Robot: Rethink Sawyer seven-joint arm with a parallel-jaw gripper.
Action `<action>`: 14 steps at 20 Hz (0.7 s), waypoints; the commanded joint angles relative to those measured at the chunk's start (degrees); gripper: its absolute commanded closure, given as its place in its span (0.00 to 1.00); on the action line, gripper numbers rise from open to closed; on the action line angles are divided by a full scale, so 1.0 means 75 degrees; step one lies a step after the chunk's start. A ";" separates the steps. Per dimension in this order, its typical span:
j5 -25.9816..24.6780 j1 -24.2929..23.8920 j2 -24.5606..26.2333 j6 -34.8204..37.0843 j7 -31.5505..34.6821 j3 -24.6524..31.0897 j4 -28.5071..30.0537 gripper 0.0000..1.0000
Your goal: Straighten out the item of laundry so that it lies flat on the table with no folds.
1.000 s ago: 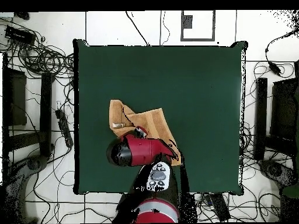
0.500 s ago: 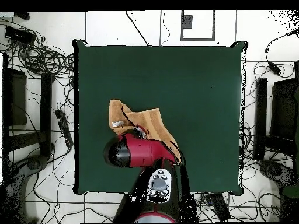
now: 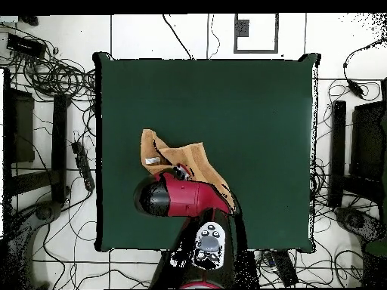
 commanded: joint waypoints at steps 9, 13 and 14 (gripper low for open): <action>0.0443 0.0472 0.0415 0.0704 0.2175 0.0397 0.0134 0.00; 0.0460 0.0497 0.0430 0.0829 0.2145 0.0381 0.0050 0.00; 0.0462 0.0497 0.0436 0.0859 0.2133 0.0375 0.0031 0.00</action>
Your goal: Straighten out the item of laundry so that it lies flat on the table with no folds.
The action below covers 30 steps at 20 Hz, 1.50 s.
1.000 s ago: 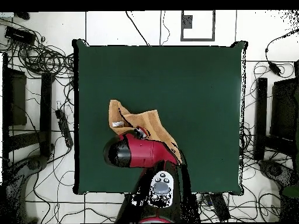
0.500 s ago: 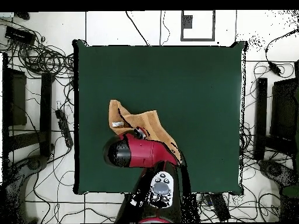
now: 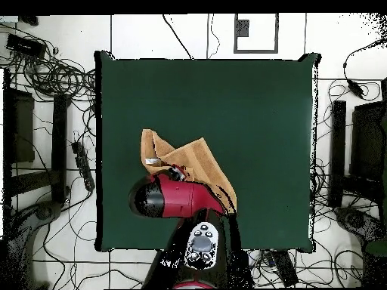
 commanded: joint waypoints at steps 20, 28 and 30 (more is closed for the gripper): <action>0.0254 -0.0185 -0.0050 -0.0141 0.1813 0.0438 -0.0530 0.00; 0.0092 -0.0830 -0.0209 -0.0664 0.1631 0.0894 -0.0519 0.00; 0.0119 -0.0895 -0.0111 -0.0268 0.1528 0.0951 -0.0532 0.00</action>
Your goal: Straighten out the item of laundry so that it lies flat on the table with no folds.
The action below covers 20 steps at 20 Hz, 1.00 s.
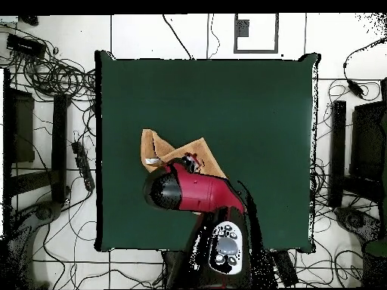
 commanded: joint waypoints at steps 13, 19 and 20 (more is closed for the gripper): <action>0.0232 -0.0590 0.0693 0.0672 0.1313 0.1415 -0.0423 0.00; 0.0070 -0.1326 0.1008 0.0893 0.0773 0.2161 -0.0582 0.00; 0.0012 -0.1353 0.0993 0.0990 0.0733 0.2142 -0.0608 0.00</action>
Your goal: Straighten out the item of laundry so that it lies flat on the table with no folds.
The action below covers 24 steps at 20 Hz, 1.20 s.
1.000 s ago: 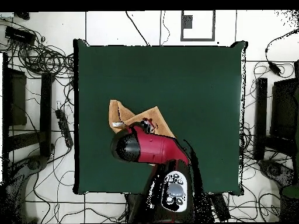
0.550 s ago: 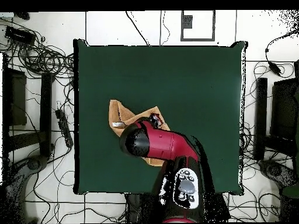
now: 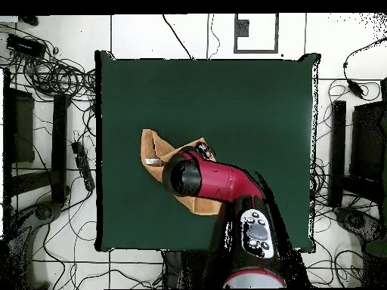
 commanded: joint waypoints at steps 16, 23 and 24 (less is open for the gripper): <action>-0.0356 -0.0248 0.0875 0.2412 0.0657 0.1005 -0.1014 0.00; -0.0401 -0.0403 0.0935 0.2399 0.0638 0.1174 -0.0944 0.00; -0.0409 -0.0399 0.0972 0.2353 0.0643 0.1176 -0.0965 0.00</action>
